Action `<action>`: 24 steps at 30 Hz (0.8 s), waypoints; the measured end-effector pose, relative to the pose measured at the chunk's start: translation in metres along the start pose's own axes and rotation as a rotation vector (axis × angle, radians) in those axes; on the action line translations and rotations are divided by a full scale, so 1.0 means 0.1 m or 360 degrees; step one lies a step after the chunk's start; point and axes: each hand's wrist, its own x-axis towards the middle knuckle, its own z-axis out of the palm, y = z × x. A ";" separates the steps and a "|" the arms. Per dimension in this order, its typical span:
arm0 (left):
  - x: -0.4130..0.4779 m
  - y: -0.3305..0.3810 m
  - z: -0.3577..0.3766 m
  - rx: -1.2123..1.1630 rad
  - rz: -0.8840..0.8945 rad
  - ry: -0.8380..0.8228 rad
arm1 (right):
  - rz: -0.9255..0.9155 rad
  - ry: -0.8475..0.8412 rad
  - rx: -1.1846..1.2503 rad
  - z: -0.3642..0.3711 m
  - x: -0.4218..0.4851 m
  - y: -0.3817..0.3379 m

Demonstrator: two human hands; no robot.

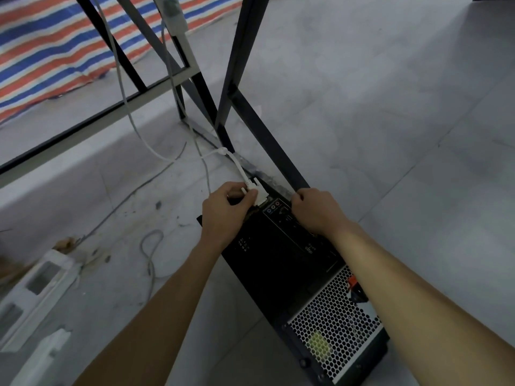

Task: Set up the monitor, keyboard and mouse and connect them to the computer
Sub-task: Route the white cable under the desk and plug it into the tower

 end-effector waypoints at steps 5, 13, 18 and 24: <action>-0.07 -0.03 -0.02 0.0116 0.0210 0.0036 | -0.0037 -0.0020 -0.0011 -0.02 -0.02 -0.02; -0.11 0.14 0.01 0.0440 0.0520 -0.0024 | -0.0064 -0.0058 -0.0133 -0.08 -0.12 -0.11; -0.14 0.13 0.01 0.0408 0.0491 0.0046 | -0.0091 0.0031 -0.0199 -0.02 -0.07 -0.06; -0.14 0.12 0.02 0.0347 0.0389 0.0009 | -0.0170 0.0102 -0.0081 0.03 -0.05 -0.04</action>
